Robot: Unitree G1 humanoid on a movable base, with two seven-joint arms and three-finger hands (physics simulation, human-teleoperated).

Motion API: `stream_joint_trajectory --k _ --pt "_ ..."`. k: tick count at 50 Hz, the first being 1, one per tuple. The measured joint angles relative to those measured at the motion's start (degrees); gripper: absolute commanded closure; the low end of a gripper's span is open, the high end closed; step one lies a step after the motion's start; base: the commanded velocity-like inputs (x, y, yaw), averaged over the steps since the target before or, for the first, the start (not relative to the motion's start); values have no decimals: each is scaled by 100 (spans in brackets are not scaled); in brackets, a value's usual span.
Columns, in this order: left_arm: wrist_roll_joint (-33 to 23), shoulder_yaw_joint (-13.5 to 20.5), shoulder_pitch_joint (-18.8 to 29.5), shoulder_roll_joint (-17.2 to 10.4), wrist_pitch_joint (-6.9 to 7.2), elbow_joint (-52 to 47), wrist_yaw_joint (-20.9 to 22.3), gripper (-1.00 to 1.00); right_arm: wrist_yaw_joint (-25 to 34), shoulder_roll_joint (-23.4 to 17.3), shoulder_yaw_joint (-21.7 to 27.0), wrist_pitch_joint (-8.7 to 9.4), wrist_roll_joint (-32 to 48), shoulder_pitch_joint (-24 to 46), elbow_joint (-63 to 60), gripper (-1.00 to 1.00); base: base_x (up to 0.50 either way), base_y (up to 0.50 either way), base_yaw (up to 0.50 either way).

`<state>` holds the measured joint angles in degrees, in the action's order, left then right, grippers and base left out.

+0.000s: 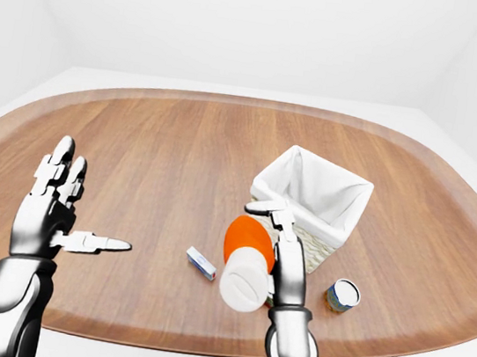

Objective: Pick up the ketchup, and put it in the basket.

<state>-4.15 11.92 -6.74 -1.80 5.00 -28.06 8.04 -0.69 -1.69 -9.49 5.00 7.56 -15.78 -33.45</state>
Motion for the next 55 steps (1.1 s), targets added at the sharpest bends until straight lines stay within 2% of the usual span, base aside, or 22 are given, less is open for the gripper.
stream_joint_trajectory --k 13,34,55 --pt "98 -9 19 -42 -14 489 -56 -100 -2 -19 -21 0 0 -30 -57 100 0 0 0" --pt "174 50 49 -87 0 649 -50 -100 81 -30 76 0 165 22 -389 100 0 0 0" --pt "201 96 47 -97 0 636 -15 -100 839 -51 779 0 1062 969 -1470 100 0 0 0"
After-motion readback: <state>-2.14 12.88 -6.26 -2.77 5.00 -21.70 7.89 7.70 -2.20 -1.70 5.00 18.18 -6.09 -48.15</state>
